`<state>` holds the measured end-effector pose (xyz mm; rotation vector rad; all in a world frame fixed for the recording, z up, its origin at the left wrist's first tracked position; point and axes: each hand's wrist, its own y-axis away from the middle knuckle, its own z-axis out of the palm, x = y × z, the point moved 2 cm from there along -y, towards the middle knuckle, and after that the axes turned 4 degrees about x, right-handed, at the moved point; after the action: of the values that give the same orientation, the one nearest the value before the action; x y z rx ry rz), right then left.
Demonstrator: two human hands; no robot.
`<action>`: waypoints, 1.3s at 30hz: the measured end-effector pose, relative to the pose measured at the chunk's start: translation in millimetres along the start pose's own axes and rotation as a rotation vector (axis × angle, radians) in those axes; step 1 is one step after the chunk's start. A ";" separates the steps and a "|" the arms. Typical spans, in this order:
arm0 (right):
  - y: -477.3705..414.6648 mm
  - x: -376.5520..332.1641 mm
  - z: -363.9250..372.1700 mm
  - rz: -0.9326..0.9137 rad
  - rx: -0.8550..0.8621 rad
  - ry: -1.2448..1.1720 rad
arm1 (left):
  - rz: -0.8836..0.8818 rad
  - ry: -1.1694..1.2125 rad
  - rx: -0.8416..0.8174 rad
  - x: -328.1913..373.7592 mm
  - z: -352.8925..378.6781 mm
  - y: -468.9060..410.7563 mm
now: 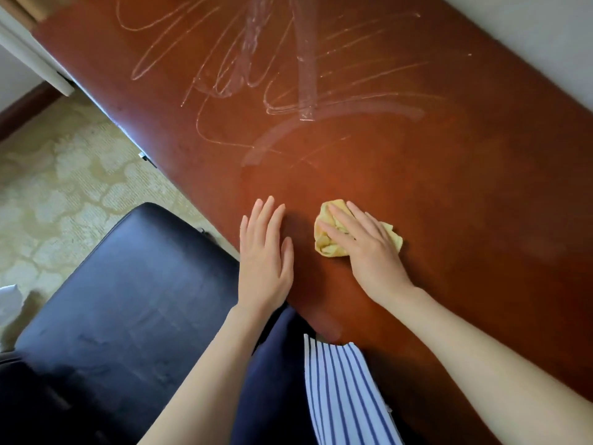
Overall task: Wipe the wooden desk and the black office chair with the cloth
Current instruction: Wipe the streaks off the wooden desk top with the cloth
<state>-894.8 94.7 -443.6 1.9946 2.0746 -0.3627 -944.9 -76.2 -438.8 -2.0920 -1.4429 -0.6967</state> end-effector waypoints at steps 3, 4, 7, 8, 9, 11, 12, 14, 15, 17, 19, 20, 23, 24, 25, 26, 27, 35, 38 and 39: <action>57.9 19.4 -9.5 0.023 0.011 0.023 | 0.142 -0.053 -0.118 21.3 21.4 -22.6; 70.9 20.6 -9.4 -0.007 -0.011 0.029 | 0.178 -0.090 -0.140 22.7 24.9 -29.6; 104.0 26.2 -14.0 -0.096 -0.073 0.100 | 0.321 -0.168 -0.233 34.5 42.7 -52.9; 112.9 29.8 -15.8 -0.135 -0.090 0.115 | 0.371 -0.192 -0.279 39.6 50.1 -58.3; 120.7 33.5 -16.9 -0.188 -0.116 0.126 | 0.413 -0.223 -0.326 43.1 57.0 -62.1; 129.2 43.3 -21.3 -0.335 -0.174 0.149 | 0.488 -0.327 -0.396 44.7 67.2 -66.1; 129.2 50.5 -24.6 -0.418 -0.202 0.156 | 0.519 -0.380 -0.413 43.8 70.7 -66.9; 120.6 64.7 -32.1 -0.593 -0.260 0.173 | 0.526 -0.419 -0.420 41.9 73.5 -66.7; 112.6 70.1 -35.6 -0.670 -0.282 0.182 | 0.511 -0.420 -0.418 41.4 72.9 -66.8; 91.2 87.0 -43.5 -0.722 -0.289 0.179 | 0.490 -0.405 -0.432 43.0 76.2 -70.9; 66.5 99.0 -51.6 -0.673 -0.278 0.167 | 0.480 -0.396 -0.431 43.2 74.5 -69.5; 52.4 106.2 -56.3 -0.629 -0.269 0.162 | 0.475 -0.391 -0.436 43.3 74.3 -69.5; 7.7 130.5 -70.5 -0.504 -0.245 0.151 | 0.462 -0.379 -0.449 43.2 75.2 -71.9; -5.3 137.9 -74.7 -0.471 -0.251 0.149 | 0.459 -0.370 -0.451 43.3 75.3 -72.2; -17.0 145.0 -78.0 -0.441 -0.260 0.145 | 0.456 -0.360 -0.451 43.5 75.4 -72.6; -27.5 151.7 -80.5 -0.409 -0.268 0.138 | 0.453 -0.351 -0.451 43.8 75.4 -72.7; -37.9 158.4 -82.1 -0.369 -0.269 0.126 | 0.453 -0.345 -0.451 43.9 75.6 -72.7; -108.7 183.0 -71.1 0.410 0.114 -0.030 | 0.465 -0.343 -0.441 42.8 78.4 -74.3; -115.0 153.2 -51.6 0.674 0.269 -0.025 | 0.466 -0.336 -0.437 42.7 78.6 -74.8; -112.8 143.1 -46.0 0.684 0.274 -0.039 | 0.466 -0.335 -0.434 42.7 78.7 -75.0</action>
<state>-1013.2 240.6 -447.7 2.6624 1.2446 -0.5512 -992.5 28.2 -460.6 -2.8614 -0.9407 -0.5176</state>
